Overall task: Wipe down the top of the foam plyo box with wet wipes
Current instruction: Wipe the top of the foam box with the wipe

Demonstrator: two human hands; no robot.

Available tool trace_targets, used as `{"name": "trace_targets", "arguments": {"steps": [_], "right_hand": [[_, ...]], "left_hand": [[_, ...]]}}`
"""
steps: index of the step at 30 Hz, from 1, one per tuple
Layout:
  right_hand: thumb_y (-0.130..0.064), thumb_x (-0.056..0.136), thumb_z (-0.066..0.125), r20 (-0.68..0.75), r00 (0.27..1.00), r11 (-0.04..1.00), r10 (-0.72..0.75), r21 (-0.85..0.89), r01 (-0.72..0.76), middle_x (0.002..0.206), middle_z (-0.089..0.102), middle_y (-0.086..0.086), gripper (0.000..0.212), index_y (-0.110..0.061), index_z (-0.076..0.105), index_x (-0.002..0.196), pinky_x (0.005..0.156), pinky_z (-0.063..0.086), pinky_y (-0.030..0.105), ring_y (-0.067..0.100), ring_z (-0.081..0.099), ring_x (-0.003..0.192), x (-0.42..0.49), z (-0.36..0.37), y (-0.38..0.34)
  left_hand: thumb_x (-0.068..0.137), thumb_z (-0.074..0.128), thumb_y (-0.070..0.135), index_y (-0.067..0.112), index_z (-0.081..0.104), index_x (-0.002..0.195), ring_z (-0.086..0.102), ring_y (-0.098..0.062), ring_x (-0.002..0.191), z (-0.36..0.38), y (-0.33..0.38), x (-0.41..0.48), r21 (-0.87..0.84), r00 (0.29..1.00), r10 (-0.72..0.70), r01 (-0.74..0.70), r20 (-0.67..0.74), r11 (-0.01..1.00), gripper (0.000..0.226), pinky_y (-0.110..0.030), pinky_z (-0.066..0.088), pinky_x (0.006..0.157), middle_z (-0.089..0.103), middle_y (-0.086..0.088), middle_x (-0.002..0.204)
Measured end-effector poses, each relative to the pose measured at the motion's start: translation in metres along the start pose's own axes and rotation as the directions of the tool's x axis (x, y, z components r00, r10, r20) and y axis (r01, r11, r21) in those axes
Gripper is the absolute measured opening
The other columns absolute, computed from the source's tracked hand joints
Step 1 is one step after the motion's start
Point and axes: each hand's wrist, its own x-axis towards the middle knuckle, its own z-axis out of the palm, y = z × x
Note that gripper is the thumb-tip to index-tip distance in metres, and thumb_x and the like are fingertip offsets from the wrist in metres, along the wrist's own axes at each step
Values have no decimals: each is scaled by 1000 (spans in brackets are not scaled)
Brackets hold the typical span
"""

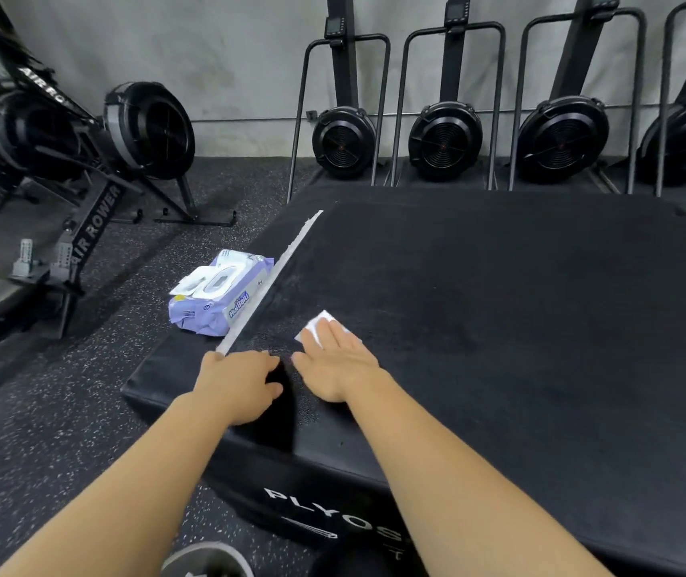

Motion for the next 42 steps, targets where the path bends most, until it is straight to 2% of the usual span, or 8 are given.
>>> {"name": "trace_targets", "arguments": {"steps": [4,7,16,24,29,32,37,42], "right_hand": [[-37,102,26,-120,992,998,39,55,-32,144,26,-6,42,-29,35,142,117,20,38,17,21,139,-43,-9,49],[-38,101,25,-155,982,994,110,42,-105,133,29,-10,35,-30,37,133,110,28,36,16,29,130,-78,-15,88],[-44,103,17,-137,955,964,261,-15,-266,160,2,3,59,-19,11,156,122,7,39,20,-3,148,-82,-5,83],[-45,106,14,21,1000,993,22,-116,-19,164,-20,10,64,-13,-3,159,122,-11,40,23,-22,150,-30,33,-18],[-41,107,15,56,997,995,-57,-74,62,165,-17,0,58,-21,1,160,123,-9,35,15,-19,151,-33,26,-16],[-37,105,22,-54,995,996,-83,-43,81,162,6,-4,50,-26,22,154,122,3,32,13,-1,149,-55,17,13],[-36,101,26,-171,982,997,78,39,-72,136,27,-13,35,-37,36,134,107,25,30,14,29,127,-101,2,74],[-36,103,22,-153,967,978,205,8,-206,152,18,-1,44,-25,28,145,118,18,38,19,15,141,-102,1,82]], "left_hand": [[100,39,43,33,30,148,34,-14,139,8,1,-3,-12,999,-6,6,49,1000,50,-38,22,110,24,12,158],[101,38,41,32,26,150,27,-12,144,8,1,-5,-30,998,-8,10,68,999,51,-38,17,114,17,11,160],[103,35,38,30,18,154,21,-13,146,7,5,-6,-10,994,-12,13,104,1000,54,-39,15,115,12,8,162],[102,34,43,34,17,153,19,-8,146,10,-1,-2,13,996,12,-13,88,1000,55,-34,16,115,13,10,161],[102,34,42,33,16,154,16,-8,147,9,-3,-2,8,995,28,-29,94,1000,55,-34,15,116,12,11,161],[102,35,44,32,16,154,19,-13,147,7,-3,-2,3,993,41,-41,112,999,56,-37,18,115,13,8,161],[103,34,42,30,14,154,19,-14,147,6,-3,-2,15,991,46,-49,129,999,57,-39,20,115,12,7,162],[103,32,41,29,13,155,19,-17,147,7,-1,-5,6,990,37,-38,134,999,56,-43,23,116,10,7,162]]}}
